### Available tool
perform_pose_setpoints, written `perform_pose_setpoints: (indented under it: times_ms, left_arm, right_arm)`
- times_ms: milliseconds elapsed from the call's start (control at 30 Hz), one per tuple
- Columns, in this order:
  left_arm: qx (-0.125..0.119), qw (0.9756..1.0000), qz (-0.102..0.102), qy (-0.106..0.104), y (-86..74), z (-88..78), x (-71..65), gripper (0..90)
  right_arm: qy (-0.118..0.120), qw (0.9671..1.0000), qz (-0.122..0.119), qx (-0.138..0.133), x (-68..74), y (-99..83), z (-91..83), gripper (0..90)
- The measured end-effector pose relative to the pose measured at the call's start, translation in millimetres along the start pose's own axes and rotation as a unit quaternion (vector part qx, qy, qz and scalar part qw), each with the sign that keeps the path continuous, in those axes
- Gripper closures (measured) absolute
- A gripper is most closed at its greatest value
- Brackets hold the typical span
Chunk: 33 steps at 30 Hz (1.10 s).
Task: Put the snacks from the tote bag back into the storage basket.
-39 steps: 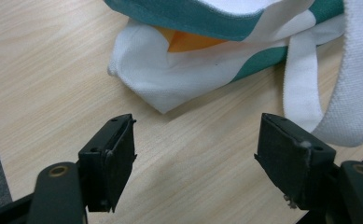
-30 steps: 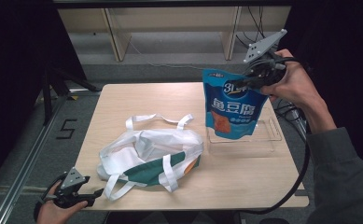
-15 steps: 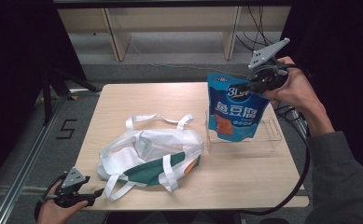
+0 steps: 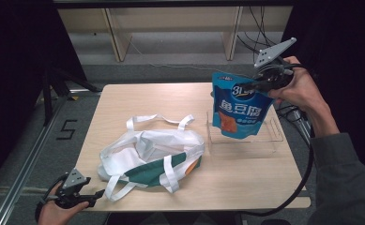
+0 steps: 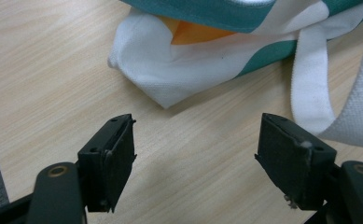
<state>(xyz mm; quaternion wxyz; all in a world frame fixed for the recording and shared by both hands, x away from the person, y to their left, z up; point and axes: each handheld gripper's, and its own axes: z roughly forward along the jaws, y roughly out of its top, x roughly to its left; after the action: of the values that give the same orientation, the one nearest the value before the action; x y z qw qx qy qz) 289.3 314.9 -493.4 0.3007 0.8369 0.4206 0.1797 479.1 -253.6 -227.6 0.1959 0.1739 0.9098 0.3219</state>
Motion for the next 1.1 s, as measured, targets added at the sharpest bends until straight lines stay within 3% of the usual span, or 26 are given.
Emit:
perform_pose_setpoints:
  times_ms: [367, 600, 667, 967, 1100]
  left_arm:
    - [0.002, 1.0000, -0.004, -0.005, -0.7, 0.2, 0.4, 26.9]
    - [0.001, 1.0000, -0.001, -0.001, -0.3, -0.1, 0.0, 26.9]
    - [0.004, 1.0000, 0.003, -0.002, -0.4, -0.3, 0.5, 26.9]
    - [0.004, 1.0000, 0.004, -0.002, -0.5, -0.4, 0.5, 26.9]
    - [0.002, 1.0000, -0.003, -0.004, -1.0, 0.6, 0.0, 26.9]
  right_arm:
    - [0.016, 0.9998, -0.011, -0.006, 0.1, -9.1, 14.2, 90.0]
    - [0.033, 0.9994, -0.007, -0.005, 4.0, -18.0, 21.7, 90.0]
    - [0.027, 0.9996, -0.001, -0.004, 5.0, -21.1, 23.6, 90.0]
    - [0.052, 0.9986, 0.002, -0.006, 6.4, -35.7, 35.9, 90.0]
    - [0.052, 0.9985, 0.011, -0.008, 6.0, -44.4, 39.7, 90.0]
